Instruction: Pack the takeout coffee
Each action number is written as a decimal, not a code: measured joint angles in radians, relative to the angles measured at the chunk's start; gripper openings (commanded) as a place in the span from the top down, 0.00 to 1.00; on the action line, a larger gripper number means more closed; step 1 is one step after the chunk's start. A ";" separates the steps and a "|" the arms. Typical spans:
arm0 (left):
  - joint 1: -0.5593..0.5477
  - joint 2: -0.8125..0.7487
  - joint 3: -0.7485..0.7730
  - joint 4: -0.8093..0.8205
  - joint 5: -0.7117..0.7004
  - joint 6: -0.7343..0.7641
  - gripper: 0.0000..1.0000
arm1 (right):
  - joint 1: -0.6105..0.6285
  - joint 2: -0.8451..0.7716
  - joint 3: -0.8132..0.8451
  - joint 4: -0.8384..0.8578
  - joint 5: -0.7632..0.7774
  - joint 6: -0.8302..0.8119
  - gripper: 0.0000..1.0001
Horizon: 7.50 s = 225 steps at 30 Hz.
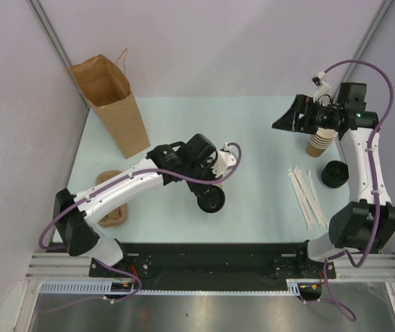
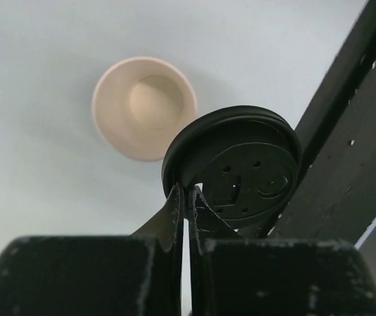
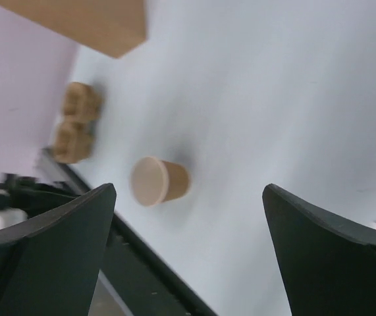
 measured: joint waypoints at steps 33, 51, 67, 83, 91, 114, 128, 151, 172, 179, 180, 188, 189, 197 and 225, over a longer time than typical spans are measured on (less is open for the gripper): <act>0.161 0.259 0.171 -0.039 -0.051 -0.333 0.99 | 0.328 -0.294 -0.436 0.074 0.288 -0.053 0.00; 0.167 0.309 0.187 -0.063 -0.055 -0.333 0.92 | 0.329 -0.294 -0.452 0.097 0.297 -0.029 0.01; 0.169 0.327 0.196 -0.069 -0.060 -0.329 0.64 | 0.329 -0.294 -0.452 0.097 0.296 -0.029 0.00; 0.209 0.286 0.238 -0.090 -0.050 -0.321 0.57 | 0.329 -0.294 -0.452 0.098 0.287 -0.030 0.00; 0.281 0.203 0.183 -0.047 0.092 -0.321 0.60 | 0.330 -0.261 -0.454 0.099 0.222 -0.029 0.24; 0.430 -0.110 -0.258 0.299 0.414 -0.394 0.61 | 0.588 -0.069 -0.586 0.158 0.223 -0.018 0.74; 0.435 0.006 -0.273 0.341 0.335 -0.453 0.65 | 0.645 0.038 -0.589 0.245 0.245 -0.013 0.74; 0.437 0.101 -0.273 0.353 0.311 -0.455 0.63 | 0.651 0.089 -0.554 0.285 0.240 0.005 0.74; 0.446 0.049 -0.288 0.346 0.316 -0.450 0.52 | 0.603 0.069 -0.516 0.220 0.209 -0.029 0.68; 0.454 -0.260 -0.343 0.443 0.449 -0.407 0.41 | 0.525 -0.106 -0.506 0.164 0.164 -0.061 0.67; 0.454 -0.301 -0.353 0.467 0.479 -0.404 0.41 | 0.524 -0.121 -0.503 0.166 0.149 -0.053 0.67; 0.454 -0.290 -0.443 0.762 0.830 -0.617 0.47 | 0.529 -0.080 -0.497 0.330 0.000 0.158 0.66; 0.454 -0.264 -0.465 0.798 0.854 -0.655 0.54 | 0.530 -0.060 -0.497 0.358 -0.020 0.193 0.66; 0.454 -0.077 -0.563 0.937 0.890 -0.847 0.81 | 0.579 0.061 -0.497 0.465 -0.102 0.345 0.68; 0.473 0.179 -0.554 1.013 0.859 -0.910 0.93 | 0.566 0.290 -0.490 0.501 -0.194 0.378 0.74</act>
